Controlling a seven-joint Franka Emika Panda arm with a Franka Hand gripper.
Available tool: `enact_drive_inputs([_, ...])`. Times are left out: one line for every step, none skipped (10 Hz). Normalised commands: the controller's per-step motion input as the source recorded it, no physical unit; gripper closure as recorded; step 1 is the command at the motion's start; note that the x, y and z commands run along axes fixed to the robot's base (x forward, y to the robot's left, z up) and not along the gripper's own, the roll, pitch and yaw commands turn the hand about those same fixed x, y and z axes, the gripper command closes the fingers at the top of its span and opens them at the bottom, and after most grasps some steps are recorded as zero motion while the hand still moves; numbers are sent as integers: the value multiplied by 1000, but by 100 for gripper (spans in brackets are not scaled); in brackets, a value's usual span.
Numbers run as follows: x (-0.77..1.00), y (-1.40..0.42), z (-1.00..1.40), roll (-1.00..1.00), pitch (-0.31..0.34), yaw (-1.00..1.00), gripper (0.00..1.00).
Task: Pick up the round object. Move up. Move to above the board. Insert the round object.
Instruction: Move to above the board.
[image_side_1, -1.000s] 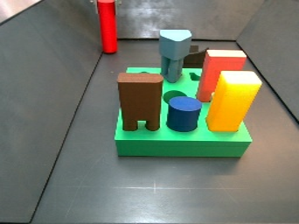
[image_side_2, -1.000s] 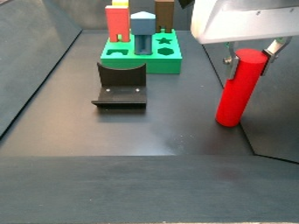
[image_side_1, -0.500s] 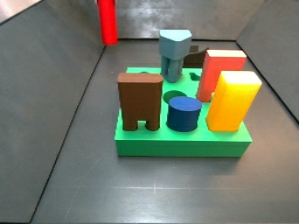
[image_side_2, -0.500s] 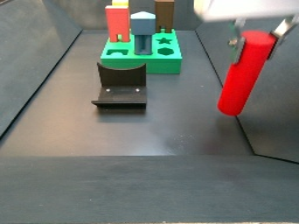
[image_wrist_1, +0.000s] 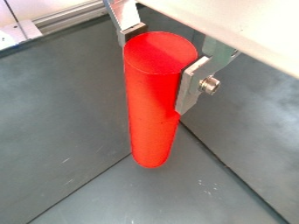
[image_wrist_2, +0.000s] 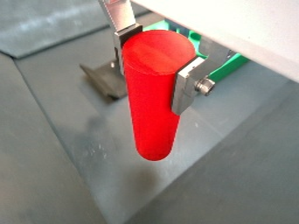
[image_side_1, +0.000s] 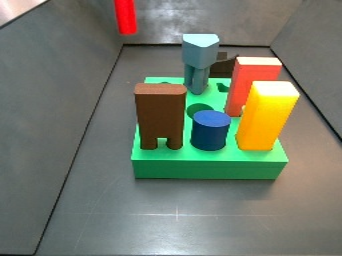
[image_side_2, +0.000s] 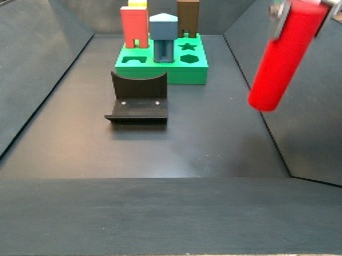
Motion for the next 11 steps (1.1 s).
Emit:
enact_drive_inputs([11, -96, 1000, -1, -56, 25, 100])
enact_drive_inputs([15, -90, 1000, 16, -3, 25, 100])
enact_drive_inputs([21, -70, 1000, 33, 51, 20, 100])
enact_drive_inputs([15, -43, 877, 40, 75, 18, 100])
enact_drive_inputs([4, -26, 683, 48, 79, 16, 100])
enact_drive_inputs([1, -22, 587, 51, 77, 18, 100])
enact_drive_inputs([-4, -14, 399, 56, 73, 19, 100])
enact_drive_inputs([-8, -9, 258, 58, 74, 16, 100])
enact_drive_inputs([343, -1000, 74, 158, 480, -649, 100])
enact_drive_inputs([348, -1000, 58, 161, 460, -624, 100])
enact_drive_inputs([362, -1000, 61, 91, 381, -365, 100])
